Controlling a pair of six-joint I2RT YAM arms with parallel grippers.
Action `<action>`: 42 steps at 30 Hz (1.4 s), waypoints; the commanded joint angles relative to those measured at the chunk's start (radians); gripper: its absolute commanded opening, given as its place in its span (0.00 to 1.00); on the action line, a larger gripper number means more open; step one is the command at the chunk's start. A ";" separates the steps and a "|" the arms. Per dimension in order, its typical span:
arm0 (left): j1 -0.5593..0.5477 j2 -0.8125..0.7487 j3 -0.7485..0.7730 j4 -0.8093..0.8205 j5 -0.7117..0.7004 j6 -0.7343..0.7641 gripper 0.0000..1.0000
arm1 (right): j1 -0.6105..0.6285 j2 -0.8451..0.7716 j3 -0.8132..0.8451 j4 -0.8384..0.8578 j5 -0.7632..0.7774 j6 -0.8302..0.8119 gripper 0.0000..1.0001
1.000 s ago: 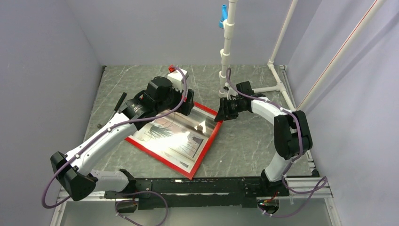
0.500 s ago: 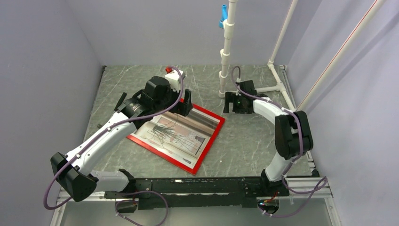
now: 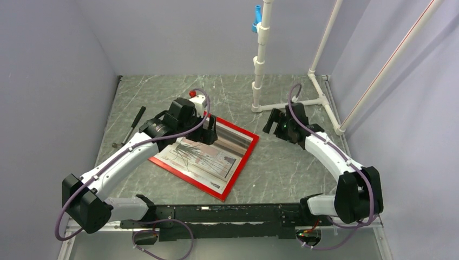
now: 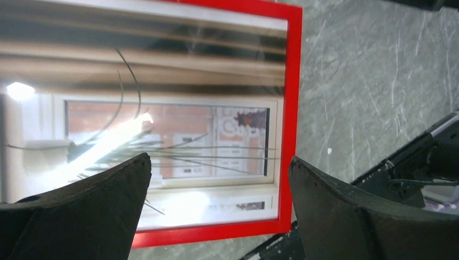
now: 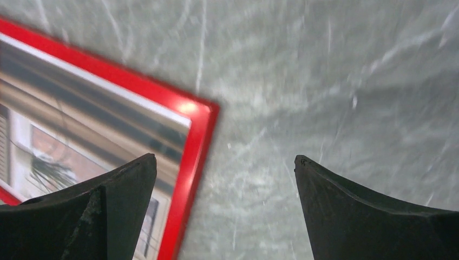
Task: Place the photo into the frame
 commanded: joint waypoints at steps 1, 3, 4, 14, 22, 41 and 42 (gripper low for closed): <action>0.038 -0.028 -0.053 0.013 0.121 -0.073 0.99 | 0.070 -0.008 -0.074 -0.072 -0.030 0.107 1.00; 0.060 -0.029 -0.085 0.019 0.149 -0.095 0.99 | 0.135 0.013 -0.080 -0.081 -0.010 0.140 1.00; 0.073 -0.028 -0.098 0.022 0.170 -0.104 0.99 | 0.176 0.033 -0.076 -0.089 -0.003 0.156 1.00; 0.105 -0.065 -0.127 -0.032 0.170 -0.112 0.99 | 0.442 0.303 0.021 -0.090 0.051 0.298 0.87; 0.110 -0.115 -0.109 -0.093 0.097 -0.074 0.99 | 0.496 0.419 0.116 -0.179 0.170 0.233 0.43; 0.184 -0.111 -0.087 -0.134 0.067 -0.012 0.99 | 0.426 0.422 0.188 -0.300 0.399 -0.048 0.00; 0.198 -0.111 -0.088 -0.146 0.069 -0.008 0.99 | 0.405 0.424 0.196 -0.290 0.391 -0.065 0.00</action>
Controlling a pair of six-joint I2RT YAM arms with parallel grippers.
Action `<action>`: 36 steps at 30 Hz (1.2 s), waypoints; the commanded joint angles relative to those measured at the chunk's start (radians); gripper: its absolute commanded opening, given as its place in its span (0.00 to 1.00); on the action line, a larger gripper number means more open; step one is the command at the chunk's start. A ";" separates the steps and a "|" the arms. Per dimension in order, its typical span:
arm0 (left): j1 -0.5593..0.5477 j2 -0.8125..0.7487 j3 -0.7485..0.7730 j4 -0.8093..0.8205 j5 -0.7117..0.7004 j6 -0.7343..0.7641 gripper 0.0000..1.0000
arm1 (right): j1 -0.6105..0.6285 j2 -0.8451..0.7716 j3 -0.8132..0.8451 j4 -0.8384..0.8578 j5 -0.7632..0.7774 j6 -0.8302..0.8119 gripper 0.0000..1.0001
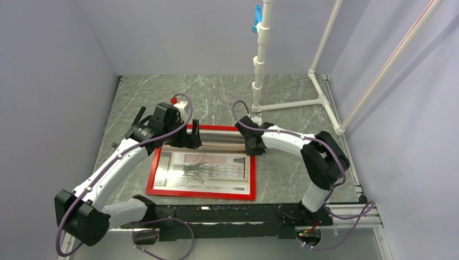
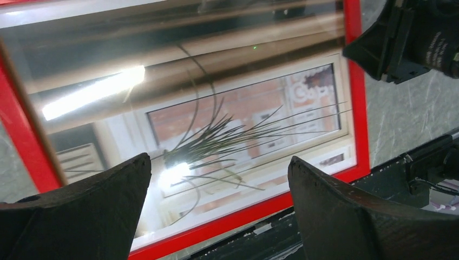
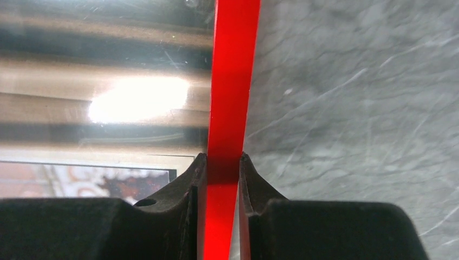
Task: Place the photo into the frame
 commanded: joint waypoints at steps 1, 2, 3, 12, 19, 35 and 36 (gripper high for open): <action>0.052 -0.001 0.036 -0.024 0.001 0.031 0.99 | -0.095 0.023 0.059 -0.042 0.088 -0.170 0.00; 0.071 0.002 0.034 -0.037 0.000 0.034 0.99 | -0.114 0.023 0.064 -0.024 0.074 -0.208 0.00; 0.095 0.005 0.031 -0.048 0.000 0.036 0.99 | -0.126 0.023 0.072 -0.008 0.069 -0.247 0.00; 0.380 0.101 -0.021 -0.121 0.045 0.007 0.99 | -0.133 0.085 0.202 0.059 -0.021 -0.577 0.00; 0.469 0.185 -0.121 -0.054 0.035 -0.057 0.99 | -0.133 0.142 0.225 0.086 -0.141 -0.615 0.09; 0.473 0.236 -0.284 0.072 0.092 -0.155 0.96 | -0.232 0.107 0.199 0.002 -0.470 -0.281 0.89; 0.473 0.231 -0.300 0.085 0.113 -0.162 0.94 | -0.229 0.121 0.204 0.002 -0.490 -0.269 0.90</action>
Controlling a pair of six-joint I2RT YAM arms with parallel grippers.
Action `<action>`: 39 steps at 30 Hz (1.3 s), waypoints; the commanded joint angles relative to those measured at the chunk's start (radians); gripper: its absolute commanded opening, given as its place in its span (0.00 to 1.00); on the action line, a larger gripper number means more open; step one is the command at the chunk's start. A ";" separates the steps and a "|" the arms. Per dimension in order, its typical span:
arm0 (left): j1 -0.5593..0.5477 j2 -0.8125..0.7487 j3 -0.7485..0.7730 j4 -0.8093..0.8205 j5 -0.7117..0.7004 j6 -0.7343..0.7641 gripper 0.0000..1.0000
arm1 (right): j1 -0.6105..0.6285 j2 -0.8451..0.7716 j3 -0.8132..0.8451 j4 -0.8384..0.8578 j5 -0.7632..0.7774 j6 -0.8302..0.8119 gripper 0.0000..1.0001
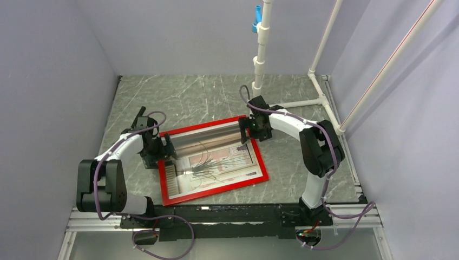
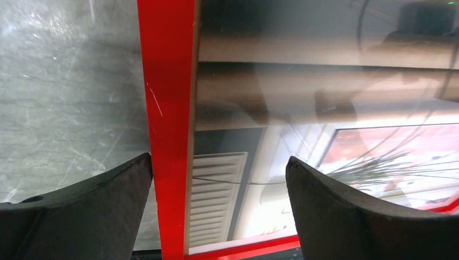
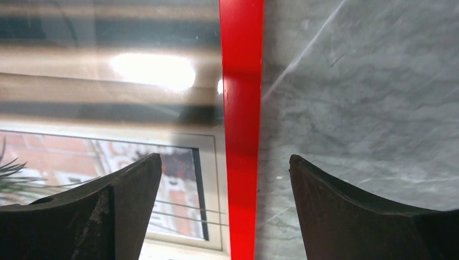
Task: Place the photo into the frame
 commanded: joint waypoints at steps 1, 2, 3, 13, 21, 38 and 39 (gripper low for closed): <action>0.004 -0.028 -0.064 0.066 0.085 -0.053 0.91 | 0.005 -0.005 0.002 -0.018 -0.159 0.107 0.90; 0.004 -0.032 -0.078 0.081 0.100 -0.059 0.89 | 0.013 0.013 0.019 -0.021 -0.163 0.109 0.90; 0.005 -0.035 -0.091 0.093 0.114 -0.066 0.87 | 0.023 0.035 0.046 -0.028 -0.161 0.105 0.90; 0.004 -0.119 -0.180 0.095 0.162 -0.083 0.75 | 0.076 0.351 0.553 -0.186 -0.164 0.032 0.90; -0.017 -0.259 -0.247 0.066 0.162 -0.143 0.74 | 0.096 0.556 0.888 -0.272 -0.189 0.012 0.91; -0.366 -0.391 -0.284 0.074 0.161 -0.430 0.93 | 0.154 0.531 0.941 -0.263 -0.094 -0.012 1.00; -0.368 -0.396 -0.276 0.052 0.151 -0.419 0.99 | 0.154 0.523 0.939 -0.274 -0.058 -0.009 1.00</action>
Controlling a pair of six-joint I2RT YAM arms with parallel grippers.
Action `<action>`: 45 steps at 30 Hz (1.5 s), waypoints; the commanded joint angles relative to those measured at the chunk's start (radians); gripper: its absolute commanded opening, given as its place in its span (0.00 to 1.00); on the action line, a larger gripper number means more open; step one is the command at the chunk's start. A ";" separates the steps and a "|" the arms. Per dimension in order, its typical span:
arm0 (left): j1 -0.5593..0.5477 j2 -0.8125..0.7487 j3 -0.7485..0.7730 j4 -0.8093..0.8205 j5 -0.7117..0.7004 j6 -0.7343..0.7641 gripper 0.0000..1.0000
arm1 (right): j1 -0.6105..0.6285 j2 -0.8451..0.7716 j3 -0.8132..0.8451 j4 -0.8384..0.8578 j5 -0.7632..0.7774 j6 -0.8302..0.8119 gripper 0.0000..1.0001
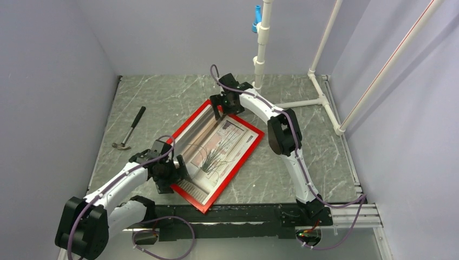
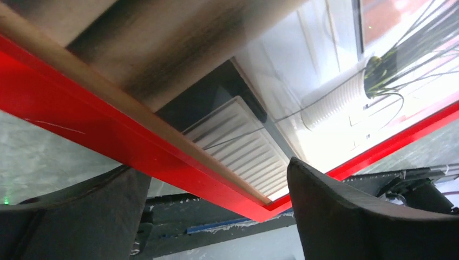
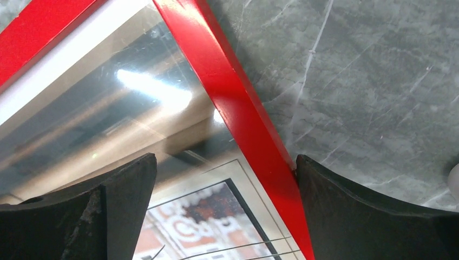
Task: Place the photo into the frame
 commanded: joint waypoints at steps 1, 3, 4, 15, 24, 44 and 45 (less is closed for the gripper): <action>-0.039 -0.035 0.037 0.037 0.052 -0.049 0.99 | 0.082 -0.050 0.035 -0.069 0.034 0.050 1.00; -0.039 -0.072 0.079 -0.079 -0.039 -0.045 1.00 | 0.083 -0.063 0.036 -0.097 0.132 0.058 1.00; -0.039 -0.097 0.101 -0.121 -0.088 -0.047 0.99 | 0.083 -0.071 0.033 -0.109 0.174 0.062 1.00; -0.038 -0.188 0.356 -0.245 -0.350 0.006 0.99 | 0.085 -0.253 -0.095 -0.100 0.344 0.114 1.00; -0.033 -0.037 0.532 -0.166 -0.293 0.186 0.99 | 0.108 -0.461 -0.395 -0.185 0.221 0.283 1.00; 0.033 0.022 0.526 -0.134 -0.204 0.229 0.99 | 0.283 -0.565 -0.918 0.104 -0.052 0.565 0.66; 0.040 0.017 0.520 -0.133 -0.203 0.230 0.99 | 0.283 -0.556 -0.916 0.100 -0.044 0.558 0.61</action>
